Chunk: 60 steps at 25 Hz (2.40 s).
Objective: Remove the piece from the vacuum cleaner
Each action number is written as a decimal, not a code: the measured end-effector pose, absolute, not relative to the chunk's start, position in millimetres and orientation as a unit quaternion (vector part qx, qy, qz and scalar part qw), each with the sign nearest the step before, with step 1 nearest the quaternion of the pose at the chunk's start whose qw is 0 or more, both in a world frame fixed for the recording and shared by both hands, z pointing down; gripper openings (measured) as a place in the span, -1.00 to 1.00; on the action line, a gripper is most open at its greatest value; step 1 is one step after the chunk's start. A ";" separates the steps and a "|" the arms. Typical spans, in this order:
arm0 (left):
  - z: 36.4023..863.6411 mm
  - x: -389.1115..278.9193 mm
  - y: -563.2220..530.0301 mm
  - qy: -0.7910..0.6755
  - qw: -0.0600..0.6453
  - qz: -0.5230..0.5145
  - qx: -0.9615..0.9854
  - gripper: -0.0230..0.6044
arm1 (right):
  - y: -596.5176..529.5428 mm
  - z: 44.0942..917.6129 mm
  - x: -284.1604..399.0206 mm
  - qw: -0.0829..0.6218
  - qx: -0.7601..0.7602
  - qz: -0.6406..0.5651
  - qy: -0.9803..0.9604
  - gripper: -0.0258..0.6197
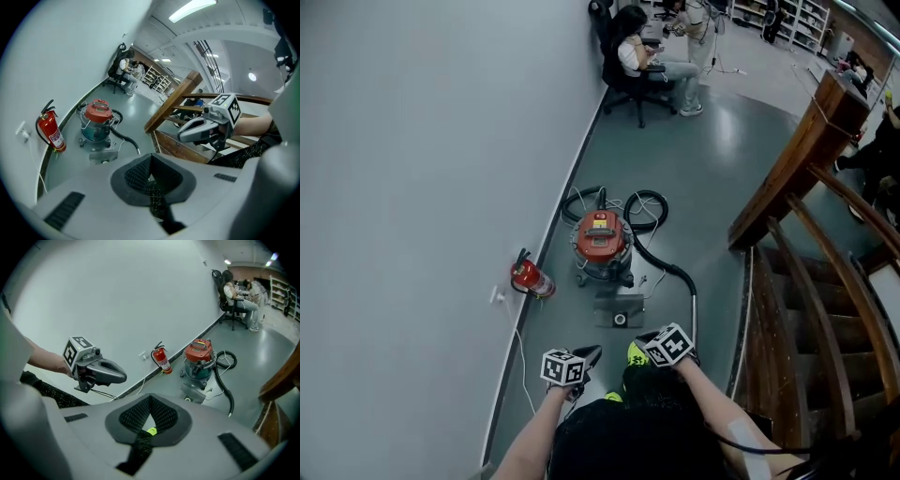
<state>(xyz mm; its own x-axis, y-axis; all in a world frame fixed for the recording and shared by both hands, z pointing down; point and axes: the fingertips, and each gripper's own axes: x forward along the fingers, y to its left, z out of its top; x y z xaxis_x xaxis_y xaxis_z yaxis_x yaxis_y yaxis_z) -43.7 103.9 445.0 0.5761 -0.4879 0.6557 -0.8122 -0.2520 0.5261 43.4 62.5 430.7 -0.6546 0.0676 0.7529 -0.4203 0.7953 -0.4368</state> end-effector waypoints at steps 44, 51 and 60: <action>358.8 47.3 241.7 -0.455 0.338 0.120 0.815 -0.89 | 215.0 360.8 70.3 0.273 0.171 0.281 -0.904 -0.87; 362.0 54.2 237.9 -0.452 0.338 0.131 0.815 -0.89 | 212.0 355.7 74.2 0.275 0.167 0.265 -0.909 -0.87; 361.9 62.9 230.2 -0.441 0.339 0.139 0.819 -0.89 | 208.9 354.8 75.8 0.279 0.161 0.255 -0.912 -0.87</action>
<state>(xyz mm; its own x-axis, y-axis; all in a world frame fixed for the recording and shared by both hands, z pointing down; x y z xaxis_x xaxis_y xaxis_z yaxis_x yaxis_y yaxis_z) 62.9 230.2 361.9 0.5723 -0.6287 0.5266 -0.8170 -0.3815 0.4324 75.8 208.9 354.8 -0.7923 -0.1516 0.5910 -0.4360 0.8183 -0.3746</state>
